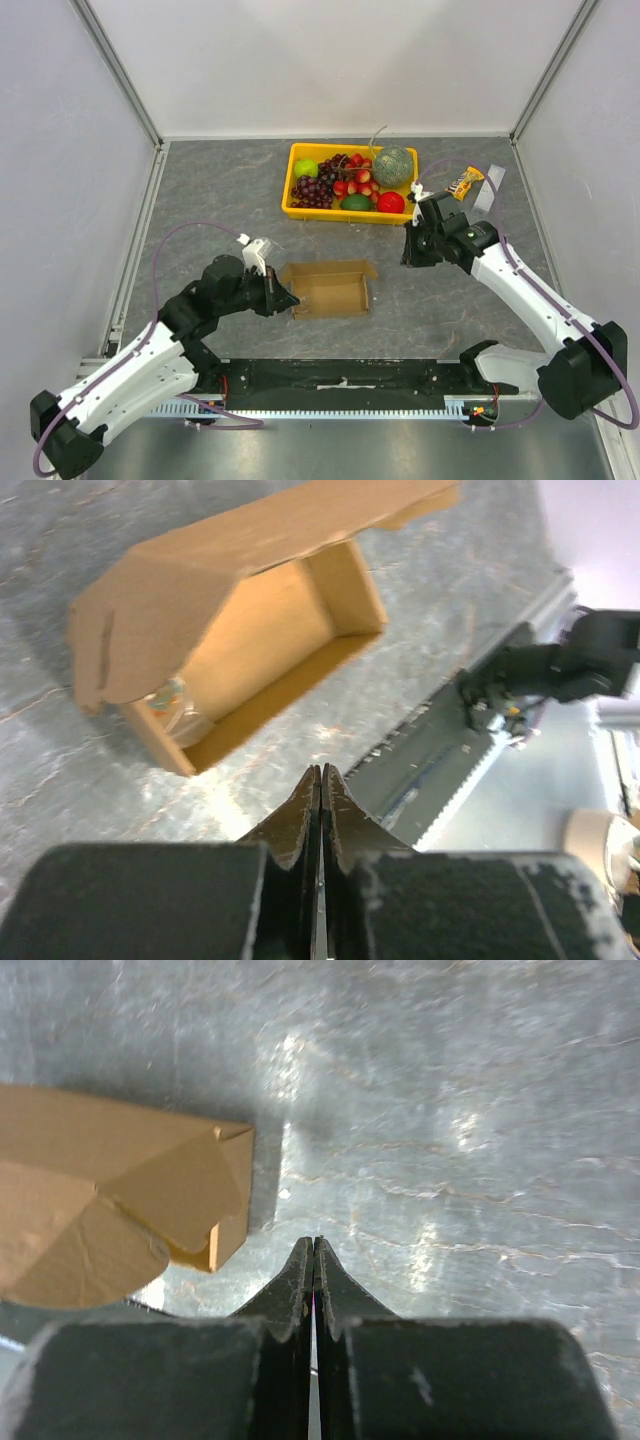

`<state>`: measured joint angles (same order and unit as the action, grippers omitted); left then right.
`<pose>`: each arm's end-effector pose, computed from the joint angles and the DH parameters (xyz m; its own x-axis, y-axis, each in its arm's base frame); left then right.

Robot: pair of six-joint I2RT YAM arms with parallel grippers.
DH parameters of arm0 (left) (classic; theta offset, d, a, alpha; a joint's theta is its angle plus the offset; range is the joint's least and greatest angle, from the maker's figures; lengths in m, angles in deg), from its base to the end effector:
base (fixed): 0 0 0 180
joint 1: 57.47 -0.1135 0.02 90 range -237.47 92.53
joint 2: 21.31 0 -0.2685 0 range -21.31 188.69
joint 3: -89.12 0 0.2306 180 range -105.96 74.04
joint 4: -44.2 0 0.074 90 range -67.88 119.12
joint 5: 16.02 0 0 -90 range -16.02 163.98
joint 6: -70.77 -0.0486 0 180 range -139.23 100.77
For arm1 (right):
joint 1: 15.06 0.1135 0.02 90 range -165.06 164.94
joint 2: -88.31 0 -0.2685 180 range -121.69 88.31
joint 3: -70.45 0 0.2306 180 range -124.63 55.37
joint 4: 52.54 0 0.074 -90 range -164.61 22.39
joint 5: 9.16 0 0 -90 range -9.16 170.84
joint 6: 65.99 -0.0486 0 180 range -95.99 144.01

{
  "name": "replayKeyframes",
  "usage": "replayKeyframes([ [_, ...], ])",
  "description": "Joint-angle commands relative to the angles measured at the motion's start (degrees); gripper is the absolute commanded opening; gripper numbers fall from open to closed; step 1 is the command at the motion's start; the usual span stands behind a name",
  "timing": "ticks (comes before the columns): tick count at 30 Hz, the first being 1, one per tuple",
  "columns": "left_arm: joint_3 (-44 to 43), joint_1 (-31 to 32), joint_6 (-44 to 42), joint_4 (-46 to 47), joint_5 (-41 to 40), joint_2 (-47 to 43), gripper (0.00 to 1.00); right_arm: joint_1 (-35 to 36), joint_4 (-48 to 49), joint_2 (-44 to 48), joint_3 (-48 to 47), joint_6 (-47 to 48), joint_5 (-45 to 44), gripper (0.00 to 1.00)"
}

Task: Fold the paper box

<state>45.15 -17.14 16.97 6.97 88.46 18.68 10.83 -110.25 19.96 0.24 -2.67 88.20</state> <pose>0.1031 -0.1035 0.2357 -0.8015 -0.0697 -0.5939 0.3874 0.6960 -0.6045 0.1952 0.1017 0.2694 -0.8887 0.0636 -0.4540 -0.1105 0.9314 0.3468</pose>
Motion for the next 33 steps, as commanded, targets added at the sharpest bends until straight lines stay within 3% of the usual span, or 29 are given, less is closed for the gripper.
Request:
replayKeyframes([
  [1, -1.96, 0.18, 1.15, 3.86, 9.67, -6.84, 0.06, -1.1, -0.88, 0.51, -4.62, -2.5, -10.07, 0.02],
  [6, -10.55, 0.18, 0.8, 7.56, 10.14, -7.74, 0.15, -1.81, 1.93, -2.91, -7.79, -2.33, -11.57, 0.04],
  [8, -14.6, 0.27, 0.8, 5.82, 4.02, -5.9, 0.23, -1.81, 2.2, -4.93, -8.76, -1.98, -10.26, 0.07],
  [12, -22.07, -0.52, 1.5, -4.61, -12.59, 1.38, 0.48, -1.81, 2.47, -8.89, -9.29, 0.22, -4.2, 0.19],
  [14, -25.33, -2.97, 0.63, -11.22, -16.83, 7.87, 0.5, -1.72, 2.29, -10.39, -8.94, 1.27, -2.62, 0.21],
  [24, -24.03, -10.97, -2.45, -14.06, -17.21, 18.98, 0.47, -1.63, 2.99, -17.07, -7.79, 4.79, 5.73, 0.21],
  [33, -19.63, -11.51, -5.53, -10.37, -3.07, 23.56, 0.19, 2.67, -0.17, -20.5, -8.59, 7.52, 9.69, 0.2],
])
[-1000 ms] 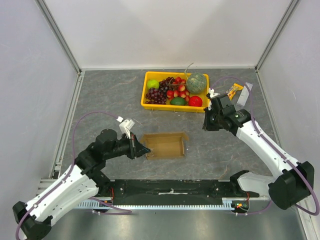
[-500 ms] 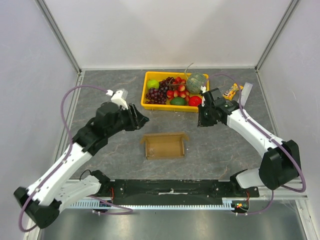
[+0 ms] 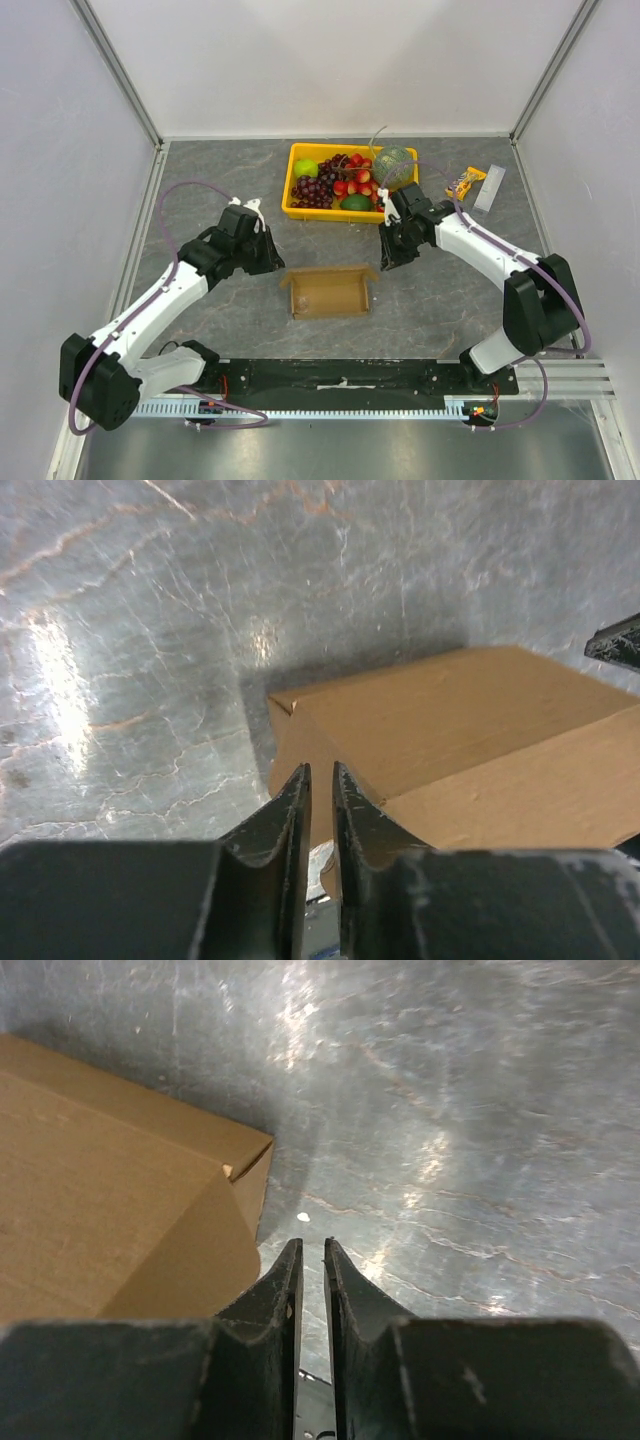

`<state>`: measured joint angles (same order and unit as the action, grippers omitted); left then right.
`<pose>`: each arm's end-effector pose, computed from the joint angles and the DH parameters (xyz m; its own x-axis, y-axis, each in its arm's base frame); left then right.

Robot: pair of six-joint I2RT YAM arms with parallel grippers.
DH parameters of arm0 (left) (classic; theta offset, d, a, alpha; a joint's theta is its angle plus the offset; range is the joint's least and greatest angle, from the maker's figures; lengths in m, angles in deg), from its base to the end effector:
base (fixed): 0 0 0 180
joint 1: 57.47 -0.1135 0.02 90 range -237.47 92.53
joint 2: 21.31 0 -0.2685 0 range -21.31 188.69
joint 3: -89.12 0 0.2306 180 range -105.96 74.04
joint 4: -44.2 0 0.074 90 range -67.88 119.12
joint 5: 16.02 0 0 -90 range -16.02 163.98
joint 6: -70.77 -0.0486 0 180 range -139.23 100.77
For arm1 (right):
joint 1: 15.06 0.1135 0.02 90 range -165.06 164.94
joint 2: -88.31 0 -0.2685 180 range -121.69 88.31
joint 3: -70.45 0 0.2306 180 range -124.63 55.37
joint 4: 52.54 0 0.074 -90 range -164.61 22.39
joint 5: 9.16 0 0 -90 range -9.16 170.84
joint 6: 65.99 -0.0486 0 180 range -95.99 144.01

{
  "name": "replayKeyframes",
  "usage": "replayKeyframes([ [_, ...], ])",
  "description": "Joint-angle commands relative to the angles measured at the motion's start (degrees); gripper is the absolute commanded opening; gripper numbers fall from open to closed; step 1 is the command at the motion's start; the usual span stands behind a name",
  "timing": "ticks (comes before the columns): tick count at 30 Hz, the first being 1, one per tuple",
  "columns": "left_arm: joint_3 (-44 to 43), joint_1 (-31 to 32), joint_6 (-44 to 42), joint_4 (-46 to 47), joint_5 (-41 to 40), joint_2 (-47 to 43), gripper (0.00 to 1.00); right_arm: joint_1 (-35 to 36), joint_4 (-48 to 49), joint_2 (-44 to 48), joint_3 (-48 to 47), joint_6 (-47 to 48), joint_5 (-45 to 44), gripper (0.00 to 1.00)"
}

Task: Fold the paper box

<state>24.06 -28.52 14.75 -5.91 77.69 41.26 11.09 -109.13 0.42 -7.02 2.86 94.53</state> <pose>0.1816 -0.1040 0.2713 -0.8273 -0.1797 -0.5322 0.0709 0.9064 -0.4164 0.2501 0.1356 0.2285 -0.9551 -0.0784 -0.2857 -0.1786 0.9218 0.3441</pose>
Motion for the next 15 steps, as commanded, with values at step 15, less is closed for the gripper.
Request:
replayKeyframes([
  [15, 4.71, 0.58, -5.42, 4.52, 16.33, 1.85, 0.03, 5.93, 0.12, 0.18, -0.63, -0.3, 7.48, 0.17],
])
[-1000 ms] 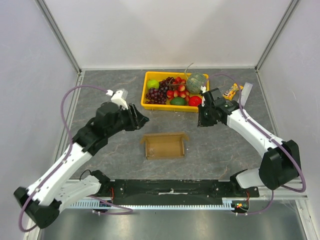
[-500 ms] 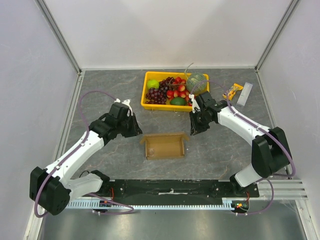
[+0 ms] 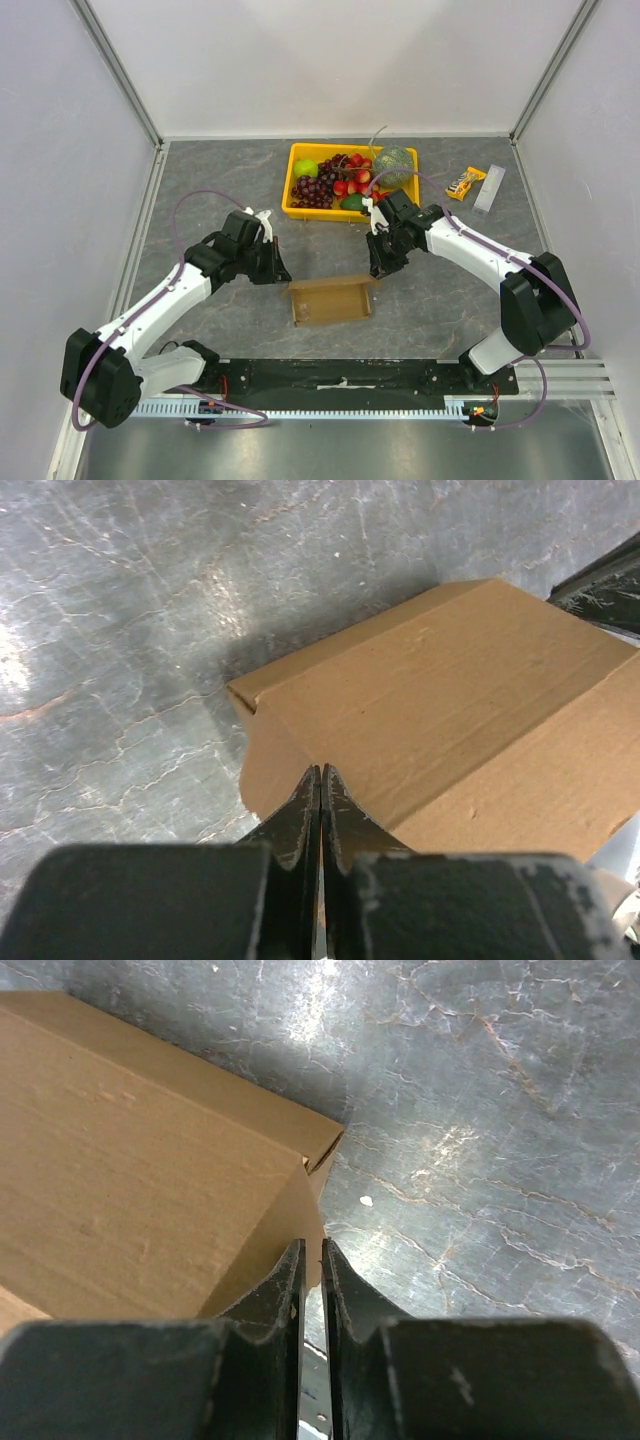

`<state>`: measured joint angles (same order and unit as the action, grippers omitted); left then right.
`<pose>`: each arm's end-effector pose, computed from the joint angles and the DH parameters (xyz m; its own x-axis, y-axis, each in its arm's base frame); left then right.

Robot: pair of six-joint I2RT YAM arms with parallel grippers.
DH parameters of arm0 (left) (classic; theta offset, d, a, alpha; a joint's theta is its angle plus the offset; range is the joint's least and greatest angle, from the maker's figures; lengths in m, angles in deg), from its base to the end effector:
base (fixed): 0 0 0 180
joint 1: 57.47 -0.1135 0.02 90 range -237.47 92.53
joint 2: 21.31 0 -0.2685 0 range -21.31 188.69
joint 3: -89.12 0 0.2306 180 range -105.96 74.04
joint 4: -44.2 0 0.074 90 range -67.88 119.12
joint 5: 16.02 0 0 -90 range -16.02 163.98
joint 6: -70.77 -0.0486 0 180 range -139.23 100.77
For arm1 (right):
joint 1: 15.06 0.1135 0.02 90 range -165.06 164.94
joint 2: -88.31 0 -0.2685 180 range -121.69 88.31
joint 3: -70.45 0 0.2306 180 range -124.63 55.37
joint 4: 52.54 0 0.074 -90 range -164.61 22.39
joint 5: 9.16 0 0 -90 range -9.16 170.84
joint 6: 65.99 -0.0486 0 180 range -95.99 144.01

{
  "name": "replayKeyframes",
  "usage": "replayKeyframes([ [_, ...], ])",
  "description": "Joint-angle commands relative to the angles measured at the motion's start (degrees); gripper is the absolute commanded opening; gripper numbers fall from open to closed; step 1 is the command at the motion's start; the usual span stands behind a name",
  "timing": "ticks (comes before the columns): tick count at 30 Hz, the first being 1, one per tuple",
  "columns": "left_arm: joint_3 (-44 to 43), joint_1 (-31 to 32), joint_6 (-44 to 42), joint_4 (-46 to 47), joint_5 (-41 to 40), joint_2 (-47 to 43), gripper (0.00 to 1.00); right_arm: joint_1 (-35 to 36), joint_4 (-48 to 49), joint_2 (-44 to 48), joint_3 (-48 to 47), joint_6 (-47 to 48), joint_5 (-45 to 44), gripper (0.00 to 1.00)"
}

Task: Fold the paper box

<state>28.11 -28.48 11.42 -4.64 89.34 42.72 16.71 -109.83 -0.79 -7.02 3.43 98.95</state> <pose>0.1751 -0.1118 0.2477 -0.9030 -0.0616 -0.4251 0.1744 0.8517 -0.4941 0.2342 0.1628 0.2233 -0.9520 -0.1966 -0.2348 -0.2786 0.8741 0.3980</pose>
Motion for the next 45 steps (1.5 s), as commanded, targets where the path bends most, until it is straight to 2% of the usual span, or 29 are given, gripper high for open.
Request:
replayKeyframes([
  [1, 0.76, 0.71, -1.92, 3.61, 5.12, 0.48, 0.03, 0.31, 1.08, 1.47, -0.54, -1.04, 3.68, 0.17],
  [7, 0.93, 1.07, -1.65, 3.7, 3.99, 0.22, 0.02, 0.31, 0.74, 2.09, -0.54, -1.22, 4.49, 0.17],
  [13, 1.63, 0.89, 1.33, -1.13, -5.41, -2.5, 0.14, 0.31, -3.39, 3.14, -0.54, 0.1, -3.25, 0.18],
  [18, 2.51, 0.89, 2.48, -5.52, -8.59, -4.79, 0.18, 0.31, -5.5, 4.37, -0.19, 1.15, -6.94, 0.18],
  [21, 3.74, 0.89, 2.31, -5.09, -5.87, -5.76, 0.18, 0.31, -5.95, 4.64, -0.01, 1.59, -5.9, 0.18],
  [34, 4.01, 0.98, 0.81, -3.86, 1.95, -5.85, 0.06, 0.31, -2.7, 3.32, 1.3, 1.51, 3.15, 0.17],
  [45, 6.03, 1.42, 2.21, 1.67, 10.22, -5.85, 0.02, 0.31, 0.73, 4.55, 3.68, -0.34, 9.74, 0.16],
])
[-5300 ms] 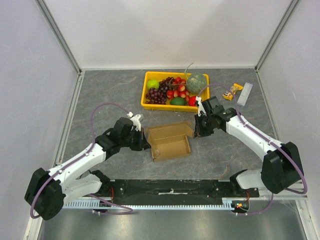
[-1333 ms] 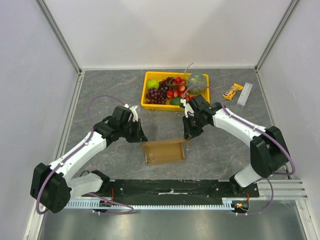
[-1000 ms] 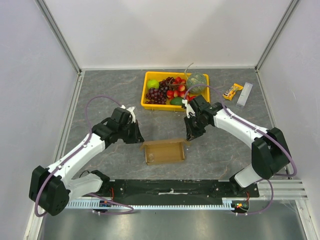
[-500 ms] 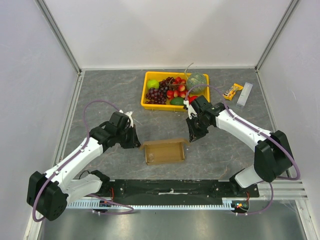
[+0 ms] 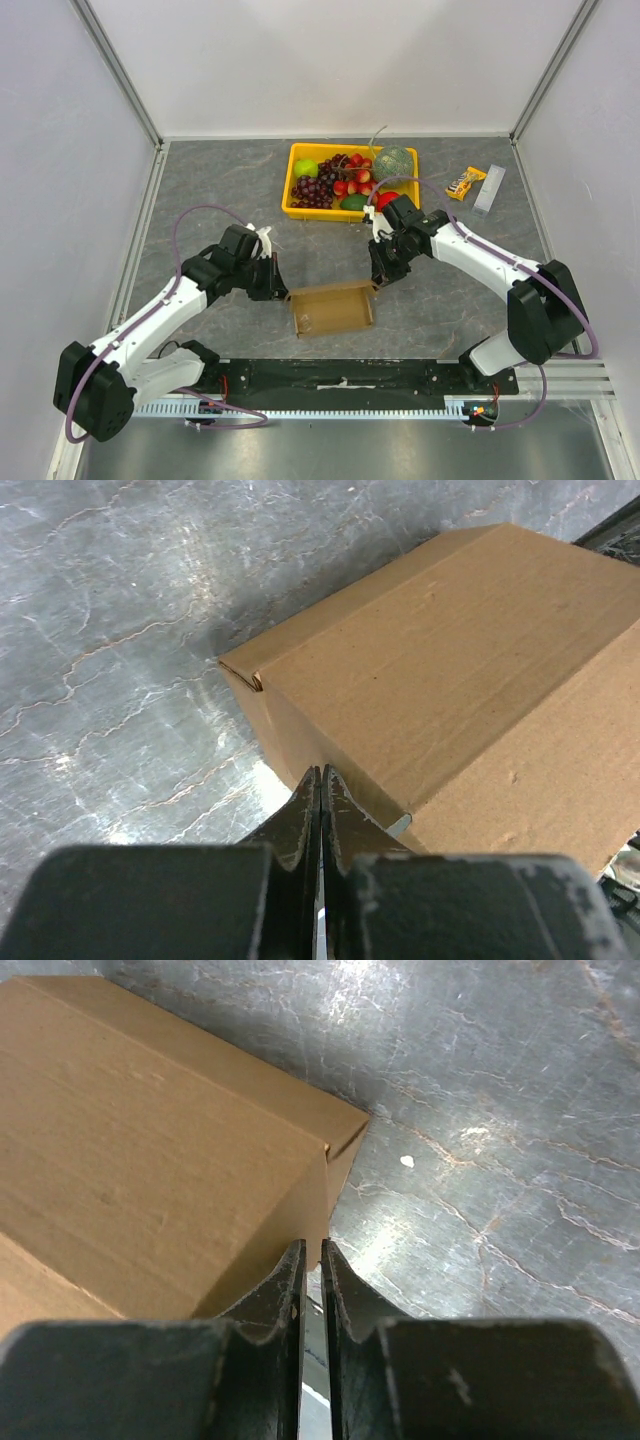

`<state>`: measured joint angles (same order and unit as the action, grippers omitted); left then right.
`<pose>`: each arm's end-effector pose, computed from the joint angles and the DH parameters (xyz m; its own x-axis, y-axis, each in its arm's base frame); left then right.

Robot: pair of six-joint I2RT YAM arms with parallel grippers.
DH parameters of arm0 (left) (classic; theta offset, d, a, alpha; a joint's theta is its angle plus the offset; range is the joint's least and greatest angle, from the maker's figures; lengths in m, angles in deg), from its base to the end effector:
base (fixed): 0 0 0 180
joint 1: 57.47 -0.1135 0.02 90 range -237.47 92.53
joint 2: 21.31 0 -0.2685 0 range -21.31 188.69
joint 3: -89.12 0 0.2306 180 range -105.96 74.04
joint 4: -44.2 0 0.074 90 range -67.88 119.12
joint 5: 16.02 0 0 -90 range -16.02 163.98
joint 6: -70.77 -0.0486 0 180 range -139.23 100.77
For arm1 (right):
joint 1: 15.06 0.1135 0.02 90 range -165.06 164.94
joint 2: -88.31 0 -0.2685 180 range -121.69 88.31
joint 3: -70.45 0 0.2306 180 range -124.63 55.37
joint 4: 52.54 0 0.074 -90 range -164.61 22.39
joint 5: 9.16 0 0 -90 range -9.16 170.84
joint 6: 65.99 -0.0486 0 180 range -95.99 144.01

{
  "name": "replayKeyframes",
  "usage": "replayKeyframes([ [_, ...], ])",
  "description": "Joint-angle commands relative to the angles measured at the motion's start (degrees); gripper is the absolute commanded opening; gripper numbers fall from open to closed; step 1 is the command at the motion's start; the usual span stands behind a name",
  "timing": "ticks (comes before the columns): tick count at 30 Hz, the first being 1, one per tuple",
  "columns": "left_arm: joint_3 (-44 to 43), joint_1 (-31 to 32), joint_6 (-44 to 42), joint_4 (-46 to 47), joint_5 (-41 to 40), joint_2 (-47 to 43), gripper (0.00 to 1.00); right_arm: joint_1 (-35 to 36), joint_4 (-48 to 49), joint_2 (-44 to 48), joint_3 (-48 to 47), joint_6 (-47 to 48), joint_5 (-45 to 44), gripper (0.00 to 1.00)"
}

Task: Fold the paper box

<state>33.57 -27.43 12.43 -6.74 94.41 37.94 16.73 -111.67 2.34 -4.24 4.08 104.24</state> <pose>0.1491 -0.1058 0.2319 -0.9389 -0.0252 -0.3432 0.1776 0.8187 -0.5461 0.2168 0.1571 0.2245 -0.9562 -0.2246 -0.1877 -0.2880 0.8366 0.4660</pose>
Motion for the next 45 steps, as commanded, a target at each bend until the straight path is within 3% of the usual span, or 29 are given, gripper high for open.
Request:
replayKeyframes([
  [1, 0.74, 0.28, 1.39, 4.12, 5.5, -1.15, 0.02, 0.2, 3.09, 1.51, 1.16, -1.17, 5.07, 0.16],
  [10, 2.76, 0.46, 3.32, 7.64, 6.82, -1.41, 0.02, 0.29, 5.91, 2.65, 3.36, -3.11, 8.24, 0.16],
  [18, 3.29, 0.54, 3.58, 7.12, 4.71, -2.64, 0.02, 0.29, -1.38, 2.83, 2.48, 0.15, -3.79, 0.2],
  [26, 4.08, 0.46, 3.85, 8.08, 4.71, -2.29, 0.02, 0.38, -2.61, 4.59, 4.6, 0.59, -1.86, 0.2],
  [32, 4.17, 0.46, 3.58, 8.08, 4.89, -2.38, 0.02, 0.29, -7.36, 5.64, 2.31, 0.94, -6.08, 0.19],
  [45, 4.7, 0.46, 2.71, 7.82, 6.03, -2.12, 0.02, 0.29, -2.36, 6.52, 4.94, -1.78, 3.93, 0.18],
])
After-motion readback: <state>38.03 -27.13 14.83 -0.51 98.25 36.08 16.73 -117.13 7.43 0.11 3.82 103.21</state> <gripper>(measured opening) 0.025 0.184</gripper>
